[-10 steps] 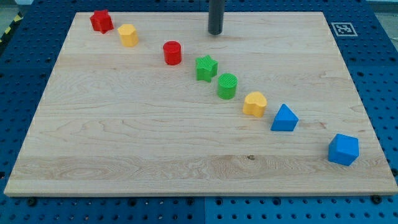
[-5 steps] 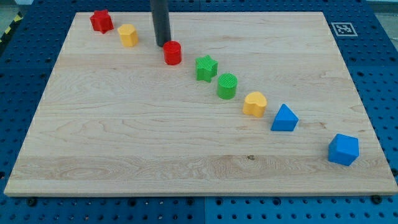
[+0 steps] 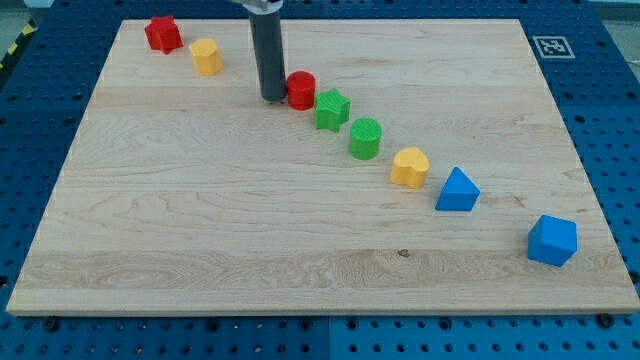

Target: Move the red circle parallel to green star

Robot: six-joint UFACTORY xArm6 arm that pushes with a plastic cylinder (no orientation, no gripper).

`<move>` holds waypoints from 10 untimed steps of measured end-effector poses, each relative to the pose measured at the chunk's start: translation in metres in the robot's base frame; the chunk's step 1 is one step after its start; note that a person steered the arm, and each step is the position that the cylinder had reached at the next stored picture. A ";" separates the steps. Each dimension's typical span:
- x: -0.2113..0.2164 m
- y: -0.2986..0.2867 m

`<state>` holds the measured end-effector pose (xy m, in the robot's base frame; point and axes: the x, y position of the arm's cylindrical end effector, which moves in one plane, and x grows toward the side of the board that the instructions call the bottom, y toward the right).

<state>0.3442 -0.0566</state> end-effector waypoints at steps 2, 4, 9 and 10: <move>-0.005 0.096; -0.009 0.203; 0.012 0.242; 0.012 0.191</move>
<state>0.3567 0.1344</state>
